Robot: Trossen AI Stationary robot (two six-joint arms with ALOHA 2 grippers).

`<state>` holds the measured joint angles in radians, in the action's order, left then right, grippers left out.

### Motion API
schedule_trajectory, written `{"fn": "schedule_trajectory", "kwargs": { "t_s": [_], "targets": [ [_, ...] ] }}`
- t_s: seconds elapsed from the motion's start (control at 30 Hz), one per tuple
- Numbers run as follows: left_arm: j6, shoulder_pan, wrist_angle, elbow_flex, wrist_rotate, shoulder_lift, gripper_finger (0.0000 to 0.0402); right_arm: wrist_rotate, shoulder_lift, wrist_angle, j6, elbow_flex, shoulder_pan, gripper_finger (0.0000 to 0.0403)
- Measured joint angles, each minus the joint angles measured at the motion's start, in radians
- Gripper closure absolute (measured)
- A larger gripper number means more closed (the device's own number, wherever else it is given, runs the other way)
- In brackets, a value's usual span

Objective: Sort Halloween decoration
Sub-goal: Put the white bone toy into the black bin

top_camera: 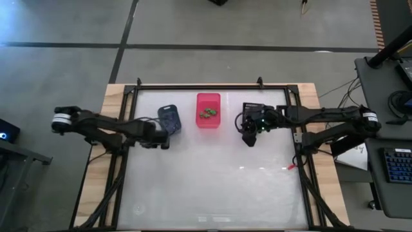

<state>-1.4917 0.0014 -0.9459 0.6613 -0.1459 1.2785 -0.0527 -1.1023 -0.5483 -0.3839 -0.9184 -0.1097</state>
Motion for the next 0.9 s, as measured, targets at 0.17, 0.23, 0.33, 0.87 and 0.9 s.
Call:
{"fn": "schedule_trajectory", "kwargs": {
  "t_s": [0.17, 0.23, 0.33, 0.87, 0.9],
  "targets": [
    [-0.311, -0.085, -0.016, -0.051, -0.131, -0.075, 0.0402, -0.001, 0.000, 0.000, 0.037, 0.000, 0.026, 0.0250],
    [-0.498, -0.105, -0.022, -0.062, -0.201, -0.085, 0.0402, -0.001, 0.000, 0.000, 0.045, 0.000, 0.031, 0.0250],
    [-0.713, -0.110, -0.023, -0.071, -0.258, -0.087, 0.0402, 0.000, 0.000, 0.000, 0.065, 0.000, 0.031, 0.0250],
    [-1.015, -0.081, -0.216, -0.050, -0.188, -0.035, 0.0402, 0.002, 0.000, -0.023, 0.136, 0.000, 0.041, 0.0250],
    [-1.022, -0.082, -0.218, -0.050, -0.195, -0.027, 0.0402, 0.002, 0.000, -0.023, 0.145, 0.000, 0.040, 0.0250]
  ]
}}
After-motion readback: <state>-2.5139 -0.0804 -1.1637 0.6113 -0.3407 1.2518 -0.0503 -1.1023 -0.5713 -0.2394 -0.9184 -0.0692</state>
